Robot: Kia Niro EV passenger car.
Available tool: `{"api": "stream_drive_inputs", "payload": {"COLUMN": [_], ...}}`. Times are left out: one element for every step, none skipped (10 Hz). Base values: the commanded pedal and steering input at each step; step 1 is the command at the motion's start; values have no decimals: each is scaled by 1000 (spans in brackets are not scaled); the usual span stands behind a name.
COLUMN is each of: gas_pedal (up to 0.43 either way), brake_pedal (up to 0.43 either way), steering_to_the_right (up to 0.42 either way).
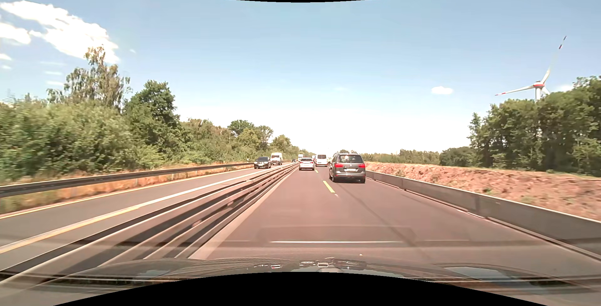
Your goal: Follow the waypoints while adhering to traffic rules and regulations
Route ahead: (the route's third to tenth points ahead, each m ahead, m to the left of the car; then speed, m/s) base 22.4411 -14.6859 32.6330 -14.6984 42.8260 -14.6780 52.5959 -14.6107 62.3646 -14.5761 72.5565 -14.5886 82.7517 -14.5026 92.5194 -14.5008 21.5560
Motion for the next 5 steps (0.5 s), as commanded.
{"api": "stream_drive_inputs", "payload": {"gas_pedal": [67,67,67,67,67], "brake_pedal": [0,0,0,0,0], "steering_to_the_right": [0,0,0,0,1]}}
